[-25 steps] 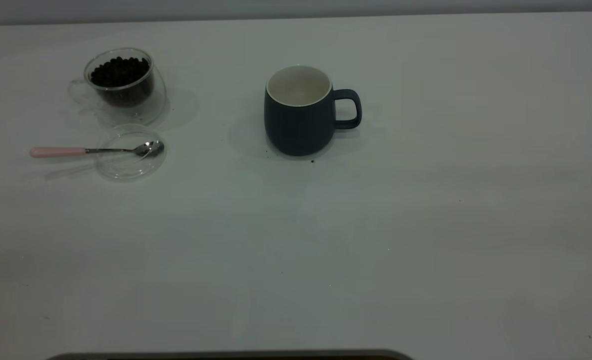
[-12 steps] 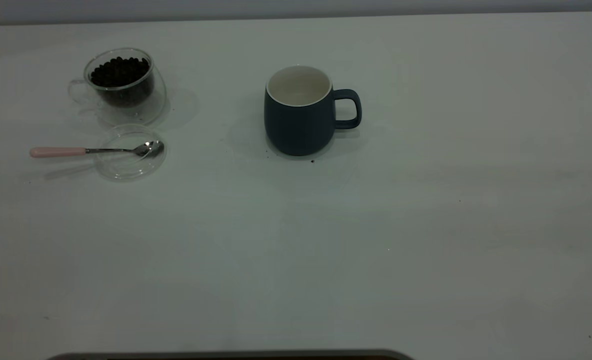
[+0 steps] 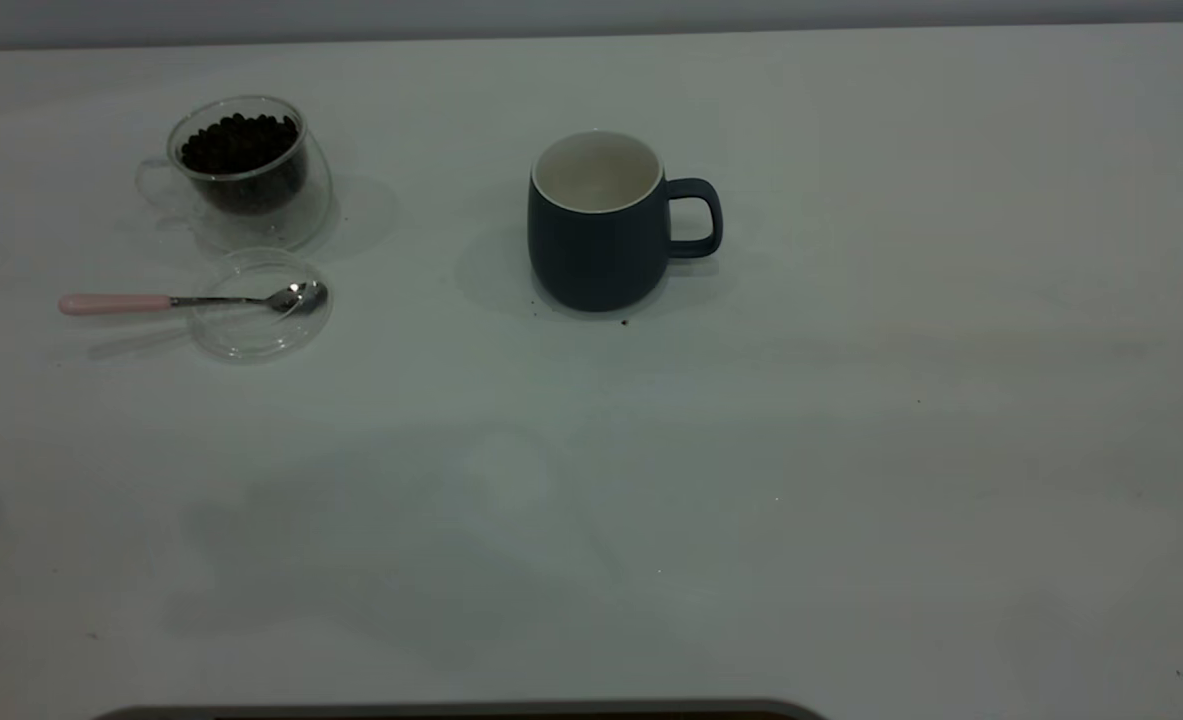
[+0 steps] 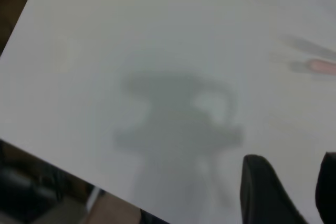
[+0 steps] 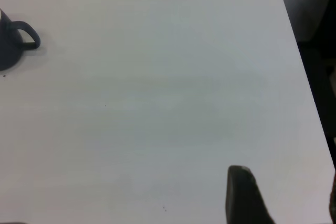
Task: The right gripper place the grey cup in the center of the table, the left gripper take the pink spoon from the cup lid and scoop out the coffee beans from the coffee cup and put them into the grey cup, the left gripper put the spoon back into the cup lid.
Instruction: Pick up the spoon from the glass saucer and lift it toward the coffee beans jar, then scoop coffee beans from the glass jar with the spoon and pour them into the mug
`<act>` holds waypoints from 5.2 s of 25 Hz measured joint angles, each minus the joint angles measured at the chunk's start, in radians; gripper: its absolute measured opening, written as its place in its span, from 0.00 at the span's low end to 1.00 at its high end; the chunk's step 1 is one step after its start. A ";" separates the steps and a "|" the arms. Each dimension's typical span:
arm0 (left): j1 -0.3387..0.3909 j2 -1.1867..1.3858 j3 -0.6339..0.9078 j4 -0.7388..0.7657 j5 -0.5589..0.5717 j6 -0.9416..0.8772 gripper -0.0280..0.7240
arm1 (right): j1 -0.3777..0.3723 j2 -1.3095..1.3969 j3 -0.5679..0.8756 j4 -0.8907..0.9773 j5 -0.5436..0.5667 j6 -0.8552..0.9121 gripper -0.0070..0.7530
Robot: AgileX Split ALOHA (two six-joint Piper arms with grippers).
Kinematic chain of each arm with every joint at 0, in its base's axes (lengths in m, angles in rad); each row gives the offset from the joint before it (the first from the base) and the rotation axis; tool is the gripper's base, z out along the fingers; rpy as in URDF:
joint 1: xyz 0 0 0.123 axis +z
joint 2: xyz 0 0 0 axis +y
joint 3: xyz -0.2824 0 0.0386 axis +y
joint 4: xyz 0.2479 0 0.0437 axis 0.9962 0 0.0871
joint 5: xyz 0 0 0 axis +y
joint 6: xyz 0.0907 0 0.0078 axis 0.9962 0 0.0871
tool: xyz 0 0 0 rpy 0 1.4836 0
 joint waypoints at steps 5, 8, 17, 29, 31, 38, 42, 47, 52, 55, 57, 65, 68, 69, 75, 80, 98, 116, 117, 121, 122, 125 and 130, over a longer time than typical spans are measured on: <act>0.170 0.268 -0.104 -0.226 -0.008 0.223 0.42 | 0.000 0.000 0.000 0.000 0.000 0.000 0.56; 0.288 0.410 -0.152 -0.420 0.008 0.435 0.42 | 0.000 0.000 0.000 0.000 0.000 0.000 0.56; 0.591 0.702 -0.199 -1.017 0.124 1.327 0.42 | 0.000 0.000 0.000 0.000 0.000 0.000 0.56; 0.587 0.927 -0.262 -1.263 0.028 1.695 0.67 | 0.000 0.000 0.000 0.000 -0.001 0.000 0.56; 0.558 0.973 -0.295 -1.262 0.038 1.682 0.75 | 0.000 0.000 0.000 0.000 -0.001 0.000 0.56; 0.410 1.112 -0.440 -1.262 0.092 1.649 0.81 | 0.000 0.000 0.000 0.000 -0.001 0.000 0.56; 0.342 1.184 -0.508 -1.262 0.104 1.618 0.81 | 0.000 0.000 0.000 0.000 -0.001 0.000 0.56; 0.289 1.253 -0.555 -1.264 0.142 1.611 0.81 | 0.000 -0.001 0.000 0.000 -0.001 0.000 0.56; 0.269 1.286 -0.567 -1.282 0.151 1.611 0.81 | 0.000 -0.003 0.000 0.000 -0.001 0.000 0.56; 0.268 1.305 -0.567 -1.313 0.159 1.613 0.81 | 0.000 -0.005 0.000 0.000 -0.001 0.000 0.56; 0.268 1.314 -0.567 -1.323 0.177 1.614 0.81 | 0.000 -0.005 0.000 0.000 -0.001 0.000 0.56; 0.258 1.329 -0.568 -1.350 0.209 1.619 0.81 | 0.000 -0.005 0.000 0.000 -0.002 0.000 0.56; 0.257 1.329 -0.568 -1.368 0.209 1.620 0.80 | 0.000 -0.005 0.000 0.000 -0.002 0.000 0.56; 0.257 1.329 -0.568 -1.368 0.209 1.621 0.79 | 0.000 -0.005 0.000 0.000 -0.002 0.000 0.56; 0.257 1.329 -0.568 -1.368 0.217 1.621 0.62 | 0.000 -0.005 0.000 0.000 -0.002 0.000 0.56; 0.257 1.329 -0.568 -1.372 0.248 1.620 0.34 | 0.000 -0.005 0.000 0.000 -0.002 0.000 0.56; 0.258 1.198 -0.569 -1.256 0.306 1.541 0.18 | 0.000 -0.005 0.000 0.000 -0.002 0.000 0.56; 0.258 1.077 -0.743 -1.310 0.376 1.597 0.18 | 0.000 -0.005 0.000 0.000 -0.002 0.000 0.56; 0.258 1.077 -0.744 -1.310 0.342 1.597 0.18 | 0.000 -0.005 0.000 0.000 -0.002 0.000 0.56; 0.258 1.101 -0.745 -1.314 0.263 1.598 0.18 | 0.000 -0.005 0.000 0.000 -0.002 0.000 0.56; 0.258 1.111 -0.745 -1.315 0.250 1.601 0.18 | 0.000 -0.005 0.000 0.000 -0.002 0.000 0.56; 0.258 1.144 -0.746 -1.316 0.241 1.607 0.18 | 0.000 -0.005 0.000 0.000 -0.002 0.000 0.56; 0.258 1.185 -0.747 -1.317 0.268 1.608 0.18 | 0.000 -0.005 0.000 0.000 -0.002 0.000 0.56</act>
